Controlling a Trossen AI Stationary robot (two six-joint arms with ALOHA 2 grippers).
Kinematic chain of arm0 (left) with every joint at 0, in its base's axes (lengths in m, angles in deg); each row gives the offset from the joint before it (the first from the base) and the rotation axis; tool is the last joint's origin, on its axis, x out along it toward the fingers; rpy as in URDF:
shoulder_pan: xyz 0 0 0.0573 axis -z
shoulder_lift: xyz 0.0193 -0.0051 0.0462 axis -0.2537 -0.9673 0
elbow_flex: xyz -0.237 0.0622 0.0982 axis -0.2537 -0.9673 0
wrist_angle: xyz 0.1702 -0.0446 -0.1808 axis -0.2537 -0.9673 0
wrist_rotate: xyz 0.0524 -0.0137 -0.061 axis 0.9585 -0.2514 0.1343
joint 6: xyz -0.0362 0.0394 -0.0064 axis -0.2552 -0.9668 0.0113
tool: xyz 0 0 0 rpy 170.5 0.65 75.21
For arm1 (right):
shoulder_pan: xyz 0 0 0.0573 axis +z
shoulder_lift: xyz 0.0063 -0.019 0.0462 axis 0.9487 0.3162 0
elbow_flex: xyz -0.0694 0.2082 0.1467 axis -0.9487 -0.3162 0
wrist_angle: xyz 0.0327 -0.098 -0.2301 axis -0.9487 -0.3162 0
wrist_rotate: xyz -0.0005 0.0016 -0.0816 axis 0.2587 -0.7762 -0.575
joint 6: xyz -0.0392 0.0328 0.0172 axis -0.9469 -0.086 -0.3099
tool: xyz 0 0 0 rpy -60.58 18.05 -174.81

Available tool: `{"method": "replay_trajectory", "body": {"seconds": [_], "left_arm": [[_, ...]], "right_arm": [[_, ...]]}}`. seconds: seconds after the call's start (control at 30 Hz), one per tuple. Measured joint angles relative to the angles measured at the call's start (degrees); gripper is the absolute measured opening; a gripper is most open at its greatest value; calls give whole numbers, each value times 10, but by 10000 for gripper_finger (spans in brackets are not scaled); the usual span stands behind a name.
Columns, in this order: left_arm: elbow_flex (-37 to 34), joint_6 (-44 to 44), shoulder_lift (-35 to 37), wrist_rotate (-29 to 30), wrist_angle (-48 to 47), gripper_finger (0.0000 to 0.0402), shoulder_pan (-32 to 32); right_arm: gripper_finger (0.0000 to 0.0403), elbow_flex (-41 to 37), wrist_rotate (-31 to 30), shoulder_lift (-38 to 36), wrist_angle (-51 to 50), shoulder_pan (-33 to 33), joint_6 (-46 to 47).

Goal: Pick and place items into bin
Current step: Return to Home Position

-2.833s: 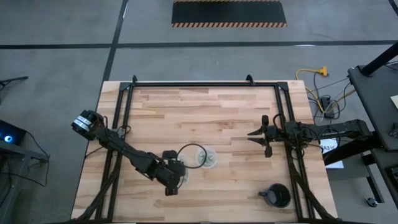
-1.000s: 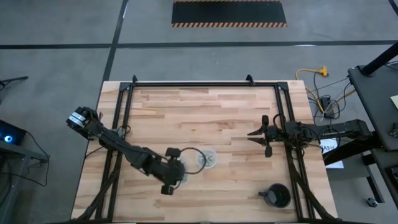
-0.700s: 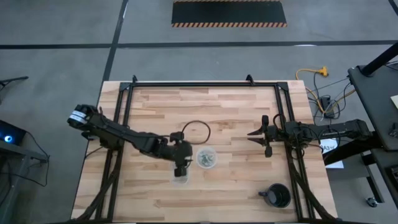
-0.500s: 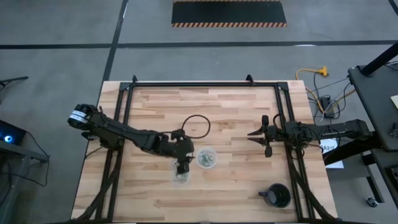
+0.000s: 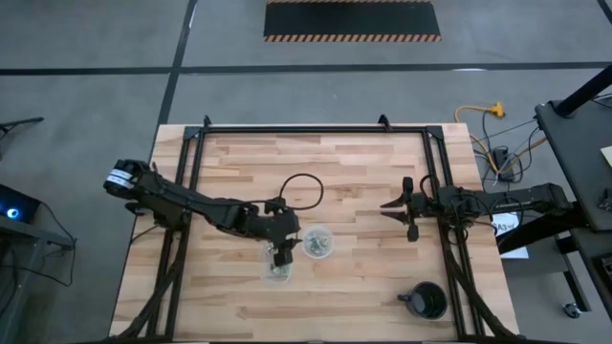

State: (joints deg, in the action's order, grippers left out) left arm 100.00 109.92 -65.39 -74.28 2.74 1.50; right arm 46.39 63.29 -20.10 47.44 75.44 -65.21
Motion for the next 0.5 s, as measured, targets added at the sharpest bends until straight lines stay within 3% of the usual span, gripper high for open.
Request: {"method": "replay_trajectory", "body": {"seconds": [0.37,0.5], "left_arm": [[7,-79,20,0,7,149,0],[-8,-172,17,-6,2,149,8]], "right_arm": [[75,0,0,0,0,0,-1],[70,0,0,0,0,0,-1]]}}
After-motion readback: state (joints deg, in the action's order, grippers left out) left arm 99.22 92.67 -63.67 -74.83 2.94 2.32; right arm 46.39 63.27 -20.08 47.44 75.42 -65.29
